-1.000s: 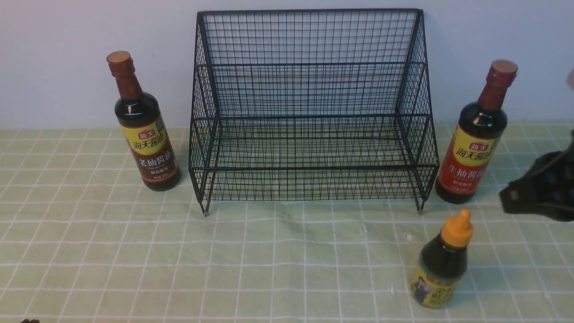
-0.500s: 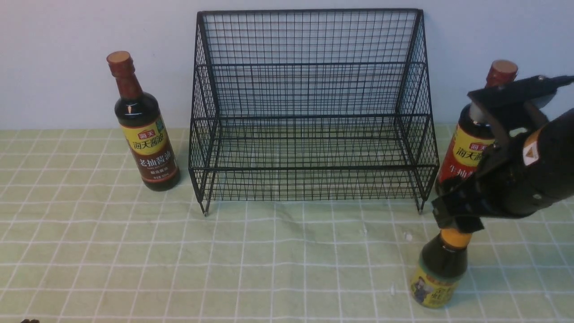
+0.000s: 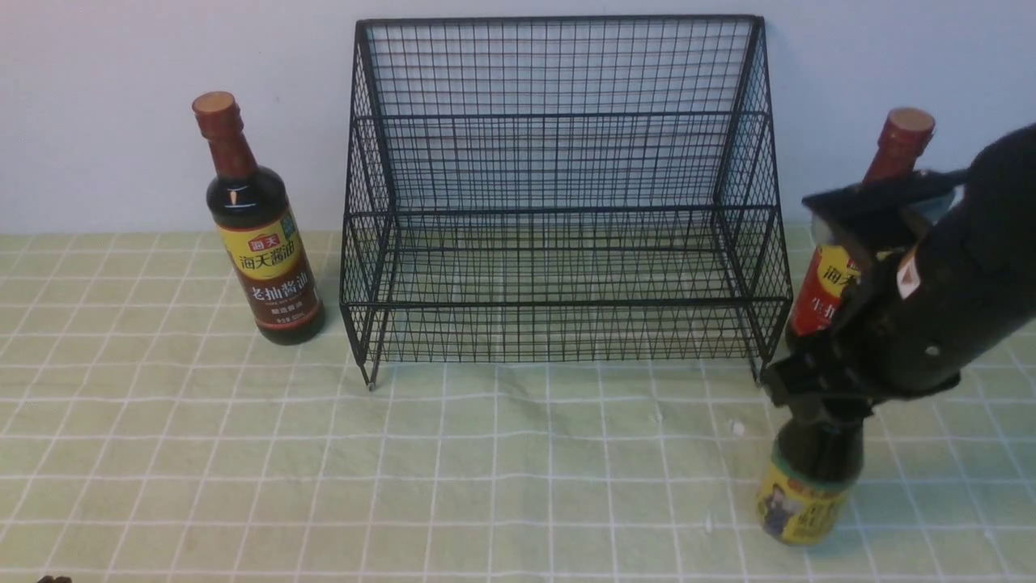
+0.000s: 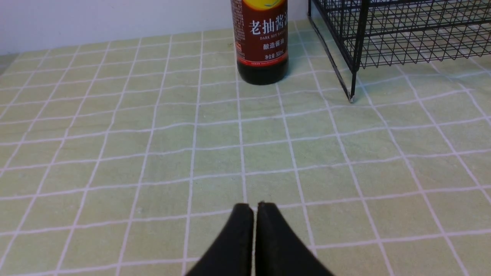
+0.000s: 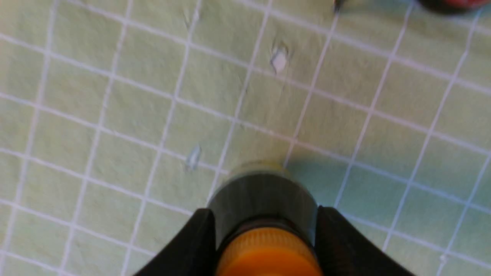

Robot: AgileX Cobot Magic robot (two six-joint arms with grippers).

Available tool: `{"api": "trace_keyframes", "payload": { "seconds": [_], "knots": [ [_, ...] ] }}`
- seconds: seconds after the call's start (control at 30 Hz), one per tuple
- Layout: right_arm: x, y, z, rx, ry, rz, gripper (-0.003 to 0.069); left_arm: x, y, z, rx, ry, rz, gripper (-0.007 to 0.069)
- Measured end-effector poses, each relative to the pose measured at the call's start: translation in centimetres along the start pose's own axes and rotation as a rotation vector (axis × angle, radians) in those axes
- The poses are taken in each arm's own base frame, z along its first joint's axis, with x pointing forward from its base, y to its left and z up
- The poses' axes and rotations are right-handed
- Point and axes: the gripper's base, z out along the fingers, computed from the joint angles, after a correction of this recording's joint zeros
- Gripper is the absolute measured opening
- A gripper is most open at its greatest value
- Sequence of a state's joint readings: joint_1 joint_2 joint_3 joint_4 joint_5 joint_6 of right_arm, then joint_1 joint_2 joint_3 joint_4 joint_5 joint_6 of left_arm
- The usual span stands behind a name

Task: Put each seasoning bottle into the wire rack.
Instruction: Use the right arm to grab the condiment bottle closest to it, then use the right arm to put the condiment bottle back on the shelf

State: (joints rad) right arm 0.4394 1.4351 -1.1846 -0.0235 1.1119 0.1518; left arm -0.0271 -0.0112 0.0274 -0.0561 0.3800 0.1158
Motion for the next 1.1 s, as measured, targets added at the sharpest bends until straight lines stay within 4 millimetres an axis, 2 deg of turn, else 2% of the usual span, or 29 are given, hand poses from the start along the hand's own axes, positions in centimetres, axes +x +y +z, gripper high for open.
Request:
{"api": "trace_keyframes", "payload": {
  "seconds": [0.1,0.13,0.17,0.2,0.27,0.33,0.4,0.57,0.6,0.7,0.8,0.87,1.0,1.1],
  "knots": [
    [-2.1,0.1,-4.9,-0.025,-0.164,0.001,0.0307,0.0,0.0,0.0,0.0,0.0,0.0,-0.0007],
    [-2.3,0.1,-5.2,-0.026,-0.175,0.001,0.0307,0.0,0.0,0.0,0.0,0.0,0.0,-0.0007],
    [-3.3,0.2,-7.2,-0.039,-0.255,-0.004,0.0307,0.0,0.0,0.0,0.0,0.0,0.0,-0.0007],
    [-4.0,0.3,-8.2,-0.044,-0.297,-0.009,0.0307,0.0,0.0,0.0,0.0,0.0,0.0,-0.0007],
    [-4.8,0.4,-9.1,-0.048,-0.339,-0.017,0.0307,0.0,0.0,0.0,0.0,0.0,0.0,-0.0007],
    [-6.7,0.6,-9.8,-0.05,-0.398,-0.042,0.0307,0.0,0.0,0.0,0.0,0.0,0.0,-0.0007],
    [-8.2,0.8,-9.3,-0.046,-0.407,-0.061,0.0307,0.0,0.0,0.0,0.0,0.0,0.0,-0.0007],
    [-11.7,1.3,-5.8,-0.021,-0.376,-0.098,0.0307,0.0,0.0,0.0,0.0,0.0,0.0,-0.0007],
    [-12.6,1.3,-4.2,-0.008,-0.355,-0.105,0.0306,0.0,0.0,0.0,0.0,0.0,0.0,-0.0007],
    [-14.1,1.4,-1.6,0.016,-0.332,-0.119,0.0304,0.0,0.0,0.0,0.0,0.0,0.0,-0.0007],
    [-14.6,1.6,0.6,0.019,-0.293,-0.122,0.0304,0.0,0.0,0.0,0.0,0.0,0.0,-0.0007],
    [-14.7,1.6,1.3,0.02,-0.28,-0.123,0.0304,0.0,0.0,0.0,0.0,0.0,0.0,-0.0007],
    [-14.7,1.8,4.5,0.02,-0.192,-0.123,0.0304,0.0,0.0,0.0,0.0,0.0,0.0,-0.0007],
    [-14.7,1.8,5.5,0.018,-0.162,-0.122,0.0304,0.0,0.0,0.0,0.0,0.0,0.0,-0.0007]
  ]
}}
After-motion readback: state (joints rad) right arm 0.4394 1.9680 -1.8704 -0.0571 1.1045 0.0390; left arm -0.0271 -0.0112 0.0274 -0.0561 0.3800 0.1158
